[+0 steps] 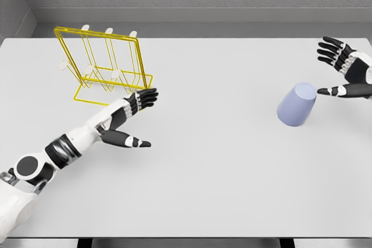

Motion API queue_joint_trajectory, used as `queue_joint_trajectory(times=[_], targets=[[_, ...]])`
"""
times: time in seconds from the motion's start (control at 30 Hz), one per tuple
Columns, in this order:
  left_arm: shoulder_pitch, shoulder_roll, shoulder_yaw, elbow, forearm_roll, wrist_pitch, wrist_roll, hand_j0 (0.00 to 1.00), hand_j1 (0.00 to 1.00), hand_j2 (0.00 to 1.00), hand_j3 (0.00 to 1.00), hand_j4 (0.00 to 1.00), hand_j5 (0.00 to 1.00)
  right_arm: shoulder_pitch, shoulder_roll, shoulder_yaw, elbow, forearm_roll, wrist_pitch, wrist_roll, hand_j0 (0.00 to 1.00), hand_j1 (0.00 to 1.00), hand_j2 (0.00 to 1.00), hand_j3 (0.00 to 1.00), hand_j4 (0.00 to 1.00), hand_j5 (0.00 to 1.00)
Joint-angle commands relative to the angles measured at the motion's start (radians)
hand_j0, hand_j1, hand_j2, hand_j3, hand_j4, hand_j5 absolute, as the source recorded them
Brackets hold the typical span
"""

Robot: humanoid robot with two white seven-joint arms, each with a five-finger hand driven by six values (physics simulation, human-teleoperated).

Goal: Place the cup on the cup holder with both arms

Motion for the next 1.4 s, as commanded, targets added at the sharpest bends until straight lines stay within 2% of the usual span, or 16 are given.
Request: queue_joint_trajectory(times=[0.0, 0.2, 0.37, 0.43, 0.6, 0.63, 0.67, 0.7, 0.8, 0.83, 0.87, 0.9, 1.1, 1.37], targets=[[0.0, -0.038, -0.005, 0.041, -0.001, 0.001, 0.002, 1.0, 1.0, 1.0, 1.0, 1.0, 1.0, 0.0, -0.001, -0.001, -0.009, -0.006, -0.003, 0.0, 1.0, 1.0, 1.0, 1.0, 1.0, 1.0], [0.0, -0.052, -0.007, 0.043, -0.001, 0.0, -0.008, 1.0, 1.0, 1.0, 1.0, 1.0, 1.0, 0.006, -0.011, -0.012, 0.0, -0.008, -0.003, 0.0, 1.0, 1.0, 1.0, 1.0, 1.0, 1.0], [0.006, -0.048, -0.007, 0.037, -0.003, 0.0, -0.009, 1.0, 1.0, 1.0, 1.0, 1.0, 1.0, 0.043, -0.018, -0.013, 0.0, -0.008, -0.023, 0.0, 1.0, 1.0, 1.0, 1.0, 1.0, 1.0], [0.006, -0.045, -0.005, 0.035, -0.003, -0.003, -0.009, 1.0, 1.0, 1.0, 1.0, 1.0, 1.0, 0.067, -0.039, -0.012, 0.0, -0.006, -0.026, 0.0, 1.0, 1.0, 1.0, 1.0, 1.0, 1.0], [0.008, -0.043, -0.007, 0.026, -0.003, -0.031, -0.009, 1.0, 1.0, 1.0, 1.0, 1.0, 1.0, 0.126, -0.038, -0.007, 0.007, -0.006, -0.104, 0.0, 1.0, 1.0, 1.0, 1.0, 1.0, 1.0], [0.009, -0.042, -0.007, 0.025, -0.012, -0.051, -0.009, 1.0, 1.0, 1.0, 1.0, 1.0, 1.0, 0.138, -0.038, -0.01, 0.007, -0.006, -0.106, 0.0, 1.0, 1.0, 1.0, 1.0, 1.0, 1.0], [0.006, -0.045, -0.005, 0.026, -0.067, -0.071, -0.008, 1.0, 1.0, 1.0, 1.0, 1.0, 1.0, 0.143, -0.036, -0.01, 0.011, -0.006, -0.106, 0.0, 1.0, 1.0, 1.0, 1.0, 1.0, 1.0], [0.006, -0.045, -0.005, 0.026, -0.087, -0.08, -0.008, 1.0, 1.0, 1.0, 1.0, 1.0, 1.0, 0.143, -0.034, -0.01, 0.016, -0.006, -0.106, 0.0, 1.0, 1.0, 1.0, 1.0, 1.0, 1.0], [0.005, -0.042, -0.005, 0.028, -0.122, -0.079, -0.001, 1.0, 1.0, 1.0, 1.0, 1.0, 1.0, 0.141, -0.019, -0.012, 0.036, -0.006, -0.107, 0.0, 1.0, 1.0, 1.0, 1.0, 1.0, 1.0], [0.003, -0.038, -0.005, 0.028, -0.153, -0.078, 0.0, 1.0, 1.0, 1.0, 1.0, 1.0, 1.0, 0.141, -0.002, -0.012, 0.049, -0.006, -0.107, 0.0, 1.0, 1.0, 1.0, 1.0, 1.0, 1.0], [-0.002, -0.043, 0.001, 0.029, -0.24, -0.078, 0.002, 1.0, 1.0, 1.0, 1.0, 1.0, 1.0, 0.14, 0.007, -0.013, 0.062, -0.006, -0.106, 0.0, 1.0, 1.0, 1.0, 1.0, 1.0, 1.0], [-0.003, -0.048, 0.004, 0.031, -0.257, -0.08, 0.003, 1.0, 1.0, 1.0, 1.0, 1.0, 1.0, 0.138, 0.015, -0.013, 0.072, -0.004, -0.107, 0.0, 1.0, 1.0, 1.0, 1.0, 1.0, 1.0], [-0.003, -0.055, 0.009, 0.032, -0.256, -0.082, 0.002, 1.0, 1.0, 1.0, 1.0, 1.0, 1.0, 0.137, 0.05, -0.019, 0.125, -0.004, -0.107, 0.0, 1.0, 1.0, 1.0, 1.0, 1.0, 1.0], [-0.003, -0.058, 0.012, 0.034, -0.249, -0.103, 0.003, 1.0, 1.0, 1.0, 1.0, 1.0, 1.0, 0.135, 0.105, -0.018, 0.138, 0.015, -0.107, 0.0, 1.0, 1.0, 1.0, 1.0, 1.0, 1.0]])
